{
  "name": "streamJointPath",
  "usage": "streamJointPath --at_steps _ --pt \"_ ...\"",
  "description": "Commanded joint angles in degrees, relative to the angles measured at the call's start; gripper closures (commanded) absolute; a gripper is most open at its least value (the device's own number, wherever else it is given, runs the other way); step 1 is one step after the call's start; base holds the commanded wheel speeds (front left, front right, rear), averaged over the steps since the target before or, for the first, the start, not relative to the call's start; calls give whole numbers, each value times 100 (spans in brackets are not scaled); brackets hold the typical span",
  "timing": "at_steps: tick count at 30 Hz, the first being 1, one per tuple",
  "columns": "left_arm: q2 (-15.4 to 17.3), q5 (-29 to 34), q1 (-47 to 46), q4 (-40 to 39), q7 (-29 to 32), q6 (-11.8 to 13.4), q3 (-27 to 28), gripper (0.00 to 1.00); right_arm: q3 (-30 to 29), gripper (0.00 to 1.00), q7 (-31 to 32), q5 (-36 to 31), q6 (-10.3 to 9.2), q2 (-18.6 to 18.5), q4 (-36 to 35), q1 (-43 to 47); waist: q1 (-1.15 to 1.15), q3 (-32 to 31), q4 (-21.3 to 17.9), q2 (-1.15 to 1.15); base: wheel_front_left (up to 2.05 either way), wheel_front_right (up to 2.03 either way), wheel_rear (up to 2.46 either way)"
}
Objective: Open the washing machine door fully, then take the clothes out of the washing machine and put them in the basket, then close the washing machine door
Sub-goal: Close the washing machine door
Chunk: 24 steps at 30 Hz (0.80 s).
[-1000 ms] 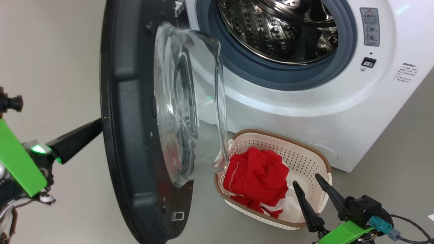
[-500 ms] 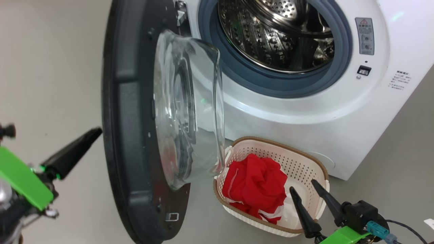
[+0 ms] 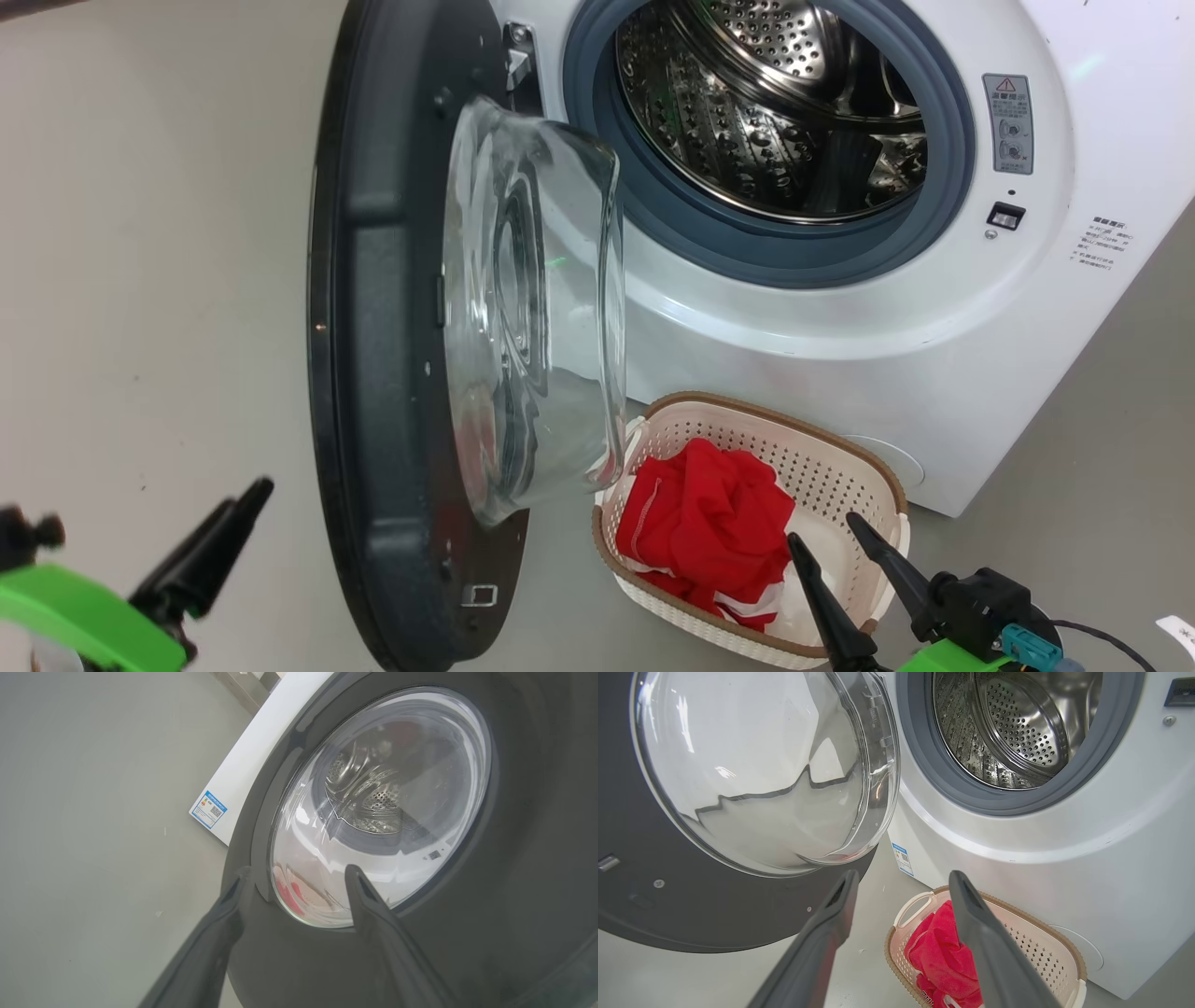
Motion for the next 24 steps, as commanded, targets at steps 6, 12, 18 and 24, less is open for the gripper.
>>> streamJointPath --at_steps 6,12,18,24 --pt "97 259 263 306 -969 -38 -70 0 150 0 -37 56 36 -39 -181 -82 0 9 -9 0 0 0 0" --pt "-99 229 438 602 -1837 -38 -289 0 127 0 -37 49 36 -46 -178 -99 0 56 -51 0 0 0 0" --pt "-94 728 503 997 -2348 -38 -499 0 70 0 -37 43 36 -58 -188 -122 0 90 -110 0 0 0 0" --pt "-491 1962 527 1278 -2404 -38 253 0 -89 0 -37 25 36 -59 -281 -77 0 90 -158 0 0 0 0"
